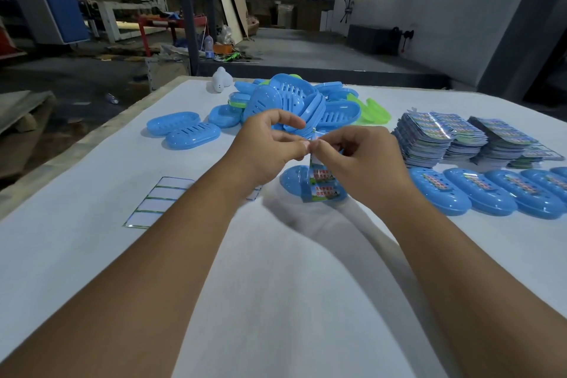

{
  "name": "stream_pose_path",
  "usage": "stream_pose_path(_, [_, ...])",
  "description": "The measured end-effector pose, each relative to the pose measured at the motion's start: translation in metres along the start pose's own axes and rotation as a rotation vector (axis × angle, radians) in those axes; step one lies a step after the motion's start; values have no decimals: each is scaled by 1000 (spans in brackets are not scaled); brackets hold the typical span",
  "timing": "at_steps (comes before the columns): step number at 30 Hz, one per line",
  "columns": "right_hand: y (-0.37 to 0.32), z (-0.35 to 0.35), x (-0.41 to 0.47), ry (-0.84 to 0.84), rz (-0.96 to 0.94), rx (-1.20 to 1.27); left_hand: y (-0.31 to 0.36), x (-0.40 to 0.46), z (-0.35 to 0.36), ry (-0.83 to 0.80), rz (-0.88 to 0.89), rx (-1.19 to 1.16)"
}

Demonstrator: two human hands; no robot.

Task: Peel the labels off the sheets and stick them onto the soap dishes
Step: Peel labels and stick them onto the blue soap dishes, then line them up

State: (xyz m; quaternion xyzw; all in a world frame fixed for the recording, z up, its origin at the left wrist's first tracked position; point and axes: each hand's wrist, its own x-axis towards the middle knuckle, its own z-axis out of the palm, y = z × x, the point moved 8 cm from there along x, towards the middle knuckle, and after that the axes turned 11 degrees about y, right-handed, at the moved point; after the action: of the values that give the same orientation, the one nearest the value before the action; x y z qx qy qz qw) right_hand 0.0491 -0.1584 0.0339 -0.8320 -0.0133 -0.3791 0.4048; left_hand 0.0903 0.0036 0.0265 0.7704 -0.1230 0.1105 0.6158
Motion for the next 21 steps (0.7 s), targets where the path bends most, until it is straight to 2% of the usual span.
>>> stream_pose_path(8, [-5, -2, -4, 0, 11, -114, 0, -2, 7, 1, 28, -5])
stream_pose_path(13, [-2, -2, -2, -3, 54, -38, -4, 0, 8, 32, 3, -17])
stream_pose_path(21, [-3, -1, -1, -11, 67, 17, -4, -2, 15, -19, -27, -123])
